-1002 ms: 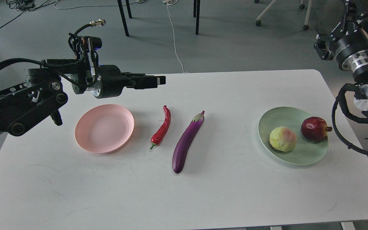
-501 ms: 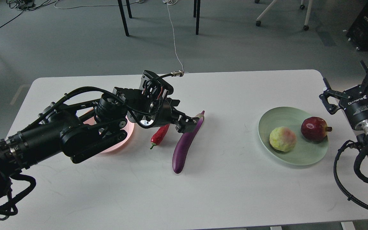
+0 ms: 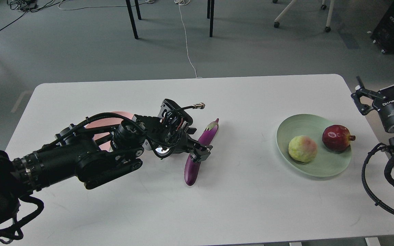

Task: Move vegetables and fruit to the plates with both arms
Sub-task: 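Grasp the purple eggplant with the left gripper, then lift the eggplant and lay it on the pink plate, releasing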

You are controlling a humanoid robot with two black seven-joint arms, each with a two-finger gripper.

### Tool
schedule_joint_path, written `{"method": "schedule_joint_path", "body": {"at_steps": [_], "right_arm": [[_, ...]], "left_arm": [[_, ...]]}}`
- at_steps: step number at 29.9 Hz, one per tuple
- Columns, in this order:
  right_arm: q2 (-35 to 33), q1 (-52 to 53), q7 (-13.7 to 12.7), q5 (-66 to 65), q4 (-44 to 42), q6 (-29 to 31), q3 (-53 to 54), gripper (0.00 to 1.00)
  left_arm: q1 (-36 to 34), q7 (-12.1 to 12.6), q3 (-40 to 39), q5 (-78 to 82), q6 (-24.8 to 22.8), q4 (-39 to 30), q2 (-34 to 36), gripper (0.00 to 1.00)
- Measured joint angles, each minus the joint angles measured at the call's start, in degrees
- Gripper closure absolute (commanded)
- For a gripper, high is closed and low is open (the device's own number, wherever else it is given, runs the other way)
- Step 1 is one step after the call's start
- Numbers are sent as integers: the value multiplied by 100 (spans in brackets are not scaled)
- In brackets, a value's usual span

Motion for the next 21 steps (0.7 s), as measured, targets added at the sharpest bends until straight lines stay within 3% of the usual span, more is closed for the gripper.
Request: {"method": "schedule_joint_path", "body": {"at_steps": [6,8,12,21], "right_arm": [[561,521,0,4,-638,0,93,2],[708,569,0,6,-809,0,131,2],[822,584,0,4,-922,0,146,2],[934,590,0,-55,-1226,-1,133,2]], "left_arm": [[11,-4,6,-11,79,480,-362,21],[14,-4,23,-11,131,566,-424,30],[71,-1,33,-7,149,669,-442,62],[132,-15,36,-74,120,674,-318,87]]}}
